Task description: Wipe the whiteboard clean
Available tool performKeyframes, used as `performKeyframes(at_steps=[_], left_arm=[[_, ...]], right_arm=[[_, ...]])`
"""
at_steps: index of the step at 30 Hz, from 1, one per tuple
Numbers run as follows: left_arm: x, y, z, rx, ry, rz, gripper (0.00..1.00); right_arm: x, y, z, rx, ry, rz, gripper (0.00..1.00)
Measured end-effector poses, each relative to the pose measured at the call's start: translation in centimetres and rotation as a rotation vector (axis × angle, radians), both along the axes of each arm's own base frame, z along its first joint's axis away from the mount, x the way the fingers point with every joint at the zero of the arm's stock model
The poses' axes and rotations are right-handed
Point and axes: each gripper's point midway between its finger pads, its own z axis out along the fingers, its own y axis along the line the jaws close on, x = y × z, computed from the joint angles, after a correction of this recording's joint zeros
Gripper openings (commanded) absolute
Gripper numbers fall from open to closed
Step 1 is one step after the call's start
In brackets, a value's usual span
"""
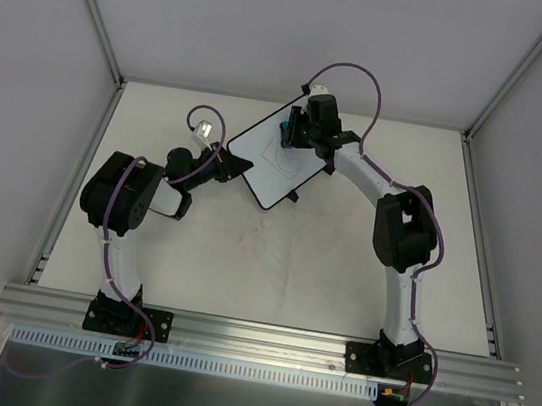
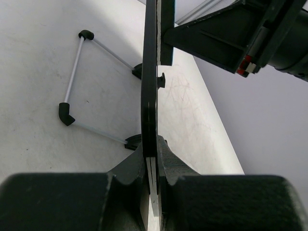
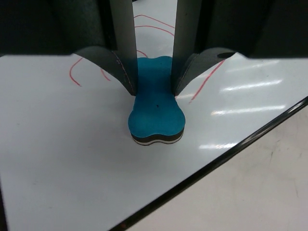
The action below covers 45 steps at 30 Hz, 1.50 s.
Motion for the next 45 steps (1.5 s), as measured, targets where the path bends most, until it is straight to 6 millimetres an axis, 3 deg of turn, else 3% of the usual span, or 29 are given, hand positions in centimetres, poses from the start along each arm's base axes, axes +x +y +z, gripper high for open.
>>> performKeyframes(at_steps=[12, 27, 36, 45], left_arm=[[0.0, 0.0, 0.0, 0.0, 0.003, 0.002, 0.0], [0.0, 0.0, -0.1, 0.0, 0.003, 0.002, 0.0], [0.0, 0.0, -0.1, 0.0, 0.002, 0.001, 0.0], [-0.1, 0.0, -0.1, 0.001, 0.002, 0.002, 0.0]], right_arm=[[-4.3, 5.6, 1.2, -0.068, -0.094, 0.258, 0.0], [-7.2, 7.5, 1.0, -0.142, -0.153, 0.351, 0.0], [-6.4, 6.5, 0.9, -0.072, -0.09, 0.272, 0.0], [-2.9, -0.1, -1.4, 0.005, 0.046, 0.033, 0.0]])
